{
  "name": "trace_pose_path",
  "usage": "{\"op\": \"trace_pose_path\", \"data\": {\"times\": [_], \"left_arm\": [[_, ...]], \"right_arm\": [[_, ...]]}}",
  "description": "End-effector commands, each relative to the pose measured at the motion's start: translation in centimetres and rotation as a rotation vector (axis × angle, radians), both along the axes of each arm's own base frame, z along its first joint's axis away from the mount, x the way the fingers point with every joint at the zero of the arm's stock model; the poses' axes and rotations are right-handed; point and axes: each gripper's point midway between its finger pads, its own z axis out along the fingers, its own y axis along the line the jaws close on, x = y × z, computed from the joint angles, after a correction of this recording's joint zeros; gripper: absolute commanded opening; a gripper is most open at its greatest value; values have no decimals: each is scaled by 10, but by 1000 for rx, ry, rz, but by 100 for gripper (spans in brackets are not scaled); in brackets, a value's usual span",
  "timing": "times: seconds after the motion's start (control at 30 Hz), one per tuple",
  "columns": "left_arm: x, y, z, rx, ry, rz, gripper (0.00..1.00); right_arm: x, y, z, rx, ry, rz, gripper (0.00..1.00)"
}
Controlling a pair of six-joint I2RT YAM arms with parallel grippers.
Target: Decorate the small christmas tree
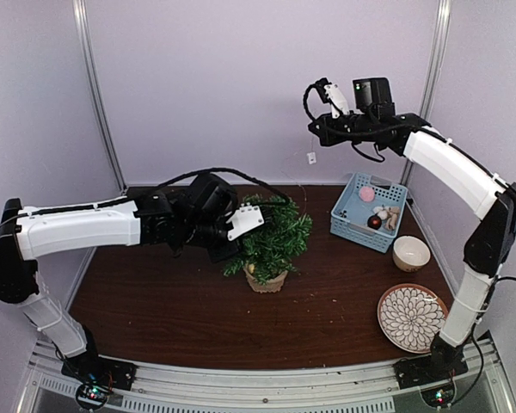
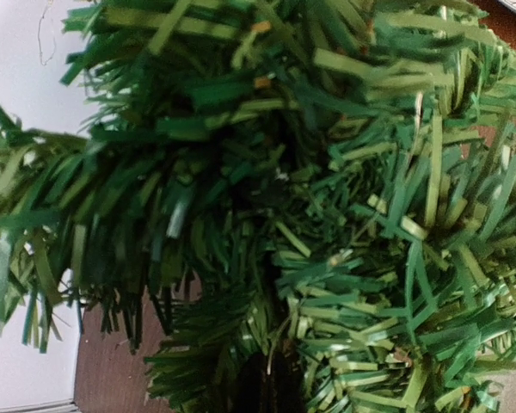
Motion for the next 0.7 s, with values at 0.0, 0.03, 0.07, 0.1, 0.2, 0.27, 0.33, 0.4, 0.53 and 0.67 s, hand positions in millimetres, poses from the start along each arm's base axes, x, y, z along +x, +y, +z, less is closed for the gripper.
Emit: {"op": "trace_pose_path", "data": {"times": [0.0,0.03,0.07,0.1,0.2,0.27,0.33,0.4,0.53,0.67], "left_arm": [[1,-8,13,-58,-26,-8,0],[1,-7,17,-75,-31,-6,0],[0,-6,20,-88,-34,-2,0],[-2,-4,22,-98,-34,-1,1],[-6,2,29,-132,-40,9,14],[-9,5,32,-149,-42,10,25],[-11,9,34,-161,-41,13,33],[-12,13,35,-170,-40,19,36],[-17,20,38,-194,-31,26,43],[-23,34,50,-287,-12,26,52]], "right_arm": [[-16,22,32,56,-38,91,0],[-19,27,35,62,-41,110,0],[-22,31,38,67,-41,130,0],[-26,37,39,73,-40,157,0],[-34,49,45,88,-43,209,0],[-38,54,46,92,-42,230,0],[-40,58,47,95,-40,246,0],[-42,60,46,95,-38,253,0],[-47,65,48,101,-39,279,0],[-54,72,54,112,-44,315,0]]}}
